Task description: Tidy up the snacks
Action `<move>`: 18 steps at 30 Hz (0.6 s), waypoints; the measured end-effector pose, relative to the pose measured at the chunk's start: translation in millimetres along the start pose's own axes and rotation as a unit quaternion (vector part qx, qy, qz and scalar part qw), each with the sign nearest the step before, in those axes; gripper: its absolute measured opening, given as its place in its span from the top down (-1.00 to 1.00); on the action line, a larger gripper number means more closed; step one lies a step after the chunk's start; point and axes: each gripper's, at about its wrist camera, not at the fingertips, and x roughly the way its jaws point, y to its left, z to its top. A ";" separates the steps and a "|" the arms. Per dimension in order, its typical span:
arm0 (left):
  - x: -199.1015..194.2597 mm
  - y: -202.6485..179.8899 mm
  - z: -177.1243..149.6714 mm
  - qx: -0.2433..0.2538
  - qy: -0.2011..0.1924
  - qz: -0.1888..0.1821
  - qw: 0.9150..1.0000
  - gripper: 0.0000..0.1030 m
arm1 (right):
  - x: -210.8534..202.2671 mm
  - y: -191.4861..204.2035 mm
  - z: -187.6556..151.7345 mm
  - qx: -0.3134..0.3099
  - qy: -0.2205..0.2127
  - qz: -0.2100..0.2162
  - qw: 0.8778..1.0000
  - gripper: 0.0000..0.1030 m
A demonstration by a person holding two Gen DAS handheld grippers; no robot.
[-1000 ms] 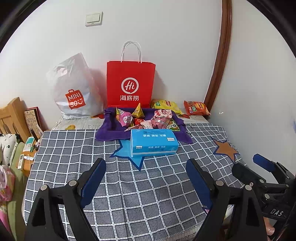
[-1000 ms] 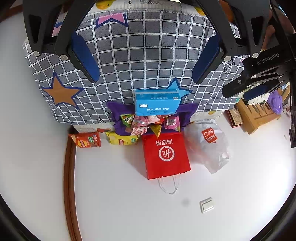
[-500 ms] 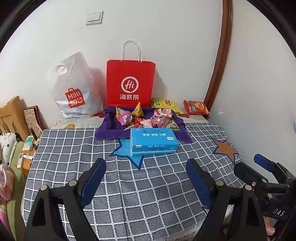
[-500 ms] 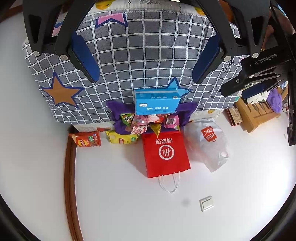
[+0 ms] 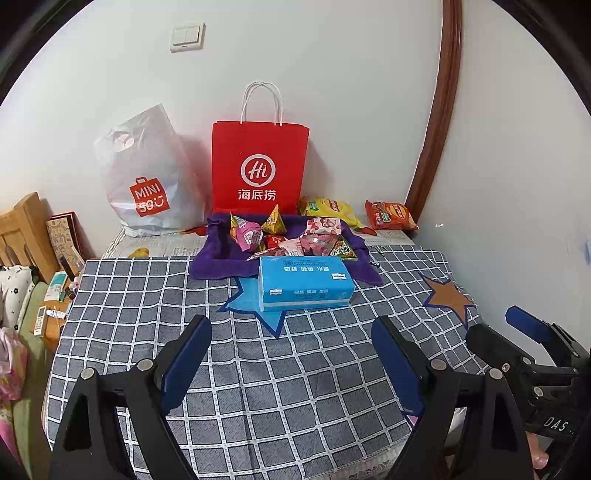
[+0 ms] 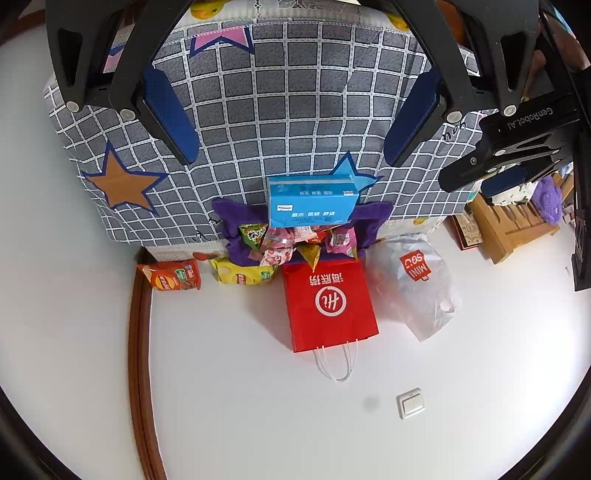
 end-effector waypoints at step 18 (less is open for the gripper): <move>-1.4 -0.5 0.1 0.000 -0.001 0.000 1.000 -0.70 | -1.8 2.8 0.7 -0.002 -0.003 0.001 1.000 -0.93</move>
